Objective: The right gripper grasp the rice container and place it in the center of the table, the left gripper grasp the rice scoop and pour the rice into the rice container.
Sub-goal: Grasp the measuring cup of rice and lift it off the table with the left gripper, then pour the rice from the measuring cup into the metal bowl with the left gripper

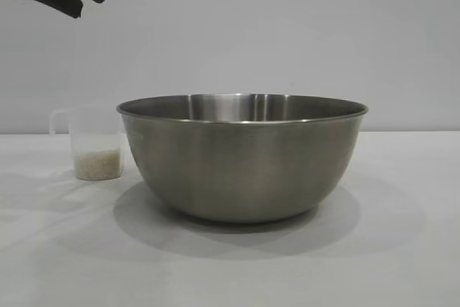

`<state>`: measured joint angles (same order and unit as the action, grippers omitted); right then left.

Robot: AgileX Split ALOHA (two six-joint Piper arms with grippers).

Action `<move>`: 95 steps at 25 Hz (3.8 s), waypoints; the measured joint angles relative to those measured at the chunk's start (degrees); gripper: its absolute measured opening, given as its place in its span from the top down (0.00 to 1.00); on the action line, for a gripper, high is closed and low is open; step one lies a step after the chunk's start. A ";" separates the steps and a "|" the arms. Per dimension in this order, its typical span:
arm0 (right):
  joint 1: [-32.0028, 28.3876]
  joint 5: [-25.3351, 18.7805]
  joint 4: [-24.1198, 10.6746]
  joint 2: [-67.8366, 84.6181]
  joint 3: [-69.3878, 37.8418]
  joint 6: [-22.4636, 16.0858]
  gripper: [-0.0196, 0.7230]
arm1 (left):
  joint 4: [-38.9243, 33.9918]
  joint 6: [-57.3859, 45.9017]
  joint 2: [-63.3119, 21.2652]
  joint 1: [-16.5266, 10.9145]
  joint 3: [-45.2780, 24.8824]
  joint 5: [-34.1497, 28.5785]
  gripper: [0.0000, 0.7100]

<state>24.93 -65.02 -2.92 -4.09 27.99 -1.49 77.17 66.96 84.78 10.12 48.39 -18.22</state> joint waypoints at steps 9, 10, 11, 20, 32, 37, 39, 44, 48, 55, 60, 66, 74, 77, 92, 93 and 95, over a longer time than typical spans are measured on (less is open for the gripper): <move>0.00 0.00 0.00 0.00 0.00 0.00 0.65 | -66.29 -68.08 -5.86 6.76 -9.07 21.69 0.69; 0.00 0.00 0.00 0.00 0.00 0.00 0.65 | -70.67 -71.89 -6.15 7.45 -12.15 24.35 0.69; 0.00 0.00 0.00 0.00 0.00 0.00 0.65 | -73.37 -76.09 -6.23 7.73 -15.33 27.70 0.69; 0.00 0.00 0.00 0.00 0.00 0.00 0.65 | -75.97 -73.84 -3.29 7.72 -34.90 65.10 0.69; 0.00 0.00 0.00 0.00 0.00 0.11 0.65 | -73.71 -71.95 23.38 7.72 -33.66 83.06 0.69; 0.00 0.00 0.00 0.00 0.00 0.47 0.65 | -73.68 -71.95 27.25 7.72 -30.58 83.29 0.69; 0.00 0.00 0.00 0.00 0.00 0.47 0.65 | -73.12 -71.95 28.27 7.72 -28.74 83.29 0.69; 0.00 0.00 0.00 0.00 0.00 0.62 0.65 | -71.83 -71.95 32.05 7.72 -24.55 83.38 0.69; 0.00 0.00 0.00 0.00 0.00 0.62 0.65 | -70.33 -71.95 34.94 7.72 -21.73 83.38 0.69; 0.00 0.00 0.00 0.00 0.00 0.62 0.65 | -68.62 -71.95 37.45 6.76 -18.23 83.38 0.69; 0.00 0.00 0.00 0.00 0.00 0.62 0.65 | -67.97 -71.95 37.91 6.00 -16.76 83.38 0.69; 0.00 0.00 0.00 0.00 0.00 0.62 0.65 | -68.93 -71.95 38.13 6.00 -13.99 83.38 0.69; 0.00 0.00 0.00 0.00 0.00 0.62 0.65 | -69.53 -71.95 38.38 6.00 -11.28 83.38 0.91; 0.00 0.00 0.00 0.00 0.00 0.62 0.65 | -70.01 -71.95 38.38 6.00 -11.16 83.38 1.00; 0.00 0.00 0.00 0.00 0.00 0.62 0.65 | -81.72 -51.34 24.25 5.98 -11.16 82.95 1.00; 0.00 0.00 0.00 0.00 0.00 0.62 0.65 | -83.81 -48.45 23.13 5.98 -11.16 82.95 1.00; 0.00 0.00 0.00 0.00 0.00 0.62 0.65 | -88.15 -42.15 22.04 5.98 -11.05 83.06 1.00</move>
<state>24.93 -65.02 -2.92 -4.09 27.99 -0.87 -10.98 24.80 106.83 16.09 37.34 64.84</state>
